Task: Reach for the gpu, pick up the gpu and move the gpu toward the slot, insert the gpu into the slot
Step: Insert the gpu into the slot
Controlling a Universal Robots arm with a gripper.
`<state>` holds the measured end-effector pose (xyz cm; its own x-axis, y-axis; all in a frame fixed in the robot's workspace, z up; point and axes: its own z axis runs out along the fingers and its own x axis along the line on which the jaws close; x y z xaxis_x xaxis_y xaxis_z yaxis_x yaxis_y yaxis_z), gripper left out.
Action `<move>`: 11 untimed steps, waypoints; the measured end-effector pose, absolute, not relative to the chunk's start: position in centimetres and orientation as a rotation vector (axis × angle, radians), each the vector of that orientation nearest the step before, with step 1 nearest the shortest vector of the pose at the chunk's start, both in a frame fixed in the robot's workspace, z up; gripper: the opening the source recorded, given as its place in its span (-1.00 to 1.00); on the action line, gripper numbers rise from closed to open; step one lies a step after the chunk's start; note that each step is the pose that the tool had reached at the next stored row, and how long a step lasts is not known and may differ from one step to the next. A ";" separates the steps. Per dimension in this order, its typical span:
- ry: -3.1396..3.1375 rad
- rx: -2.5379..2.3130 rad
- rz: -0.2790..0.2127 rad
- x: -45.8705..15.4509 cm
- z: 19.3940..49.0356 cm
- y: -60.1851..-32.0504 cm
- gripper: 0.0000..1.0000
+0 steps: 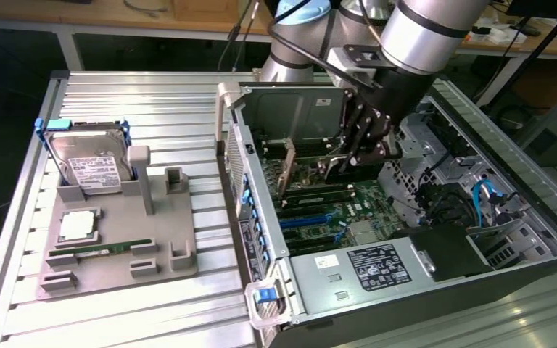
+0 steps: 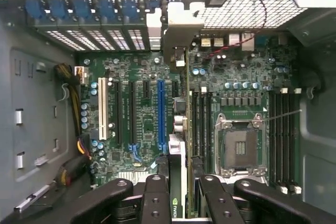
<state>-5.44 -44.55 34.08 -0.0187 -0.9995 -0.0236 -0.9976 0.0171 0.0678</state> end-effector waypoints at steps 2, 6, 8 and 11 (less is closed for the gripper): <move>-2.218 2.179 -0.101 -5.4 33.9 -45.1 -0.47; -2.219 2.179 -0.101 -5.6 33.4 -45.7 -0.47; -2.219 2.178 -0.101 -6.0 33.0 -45.7 -0.47; -2.221 2.176 -0.101 -6.7 32.5 -45.7 -0.47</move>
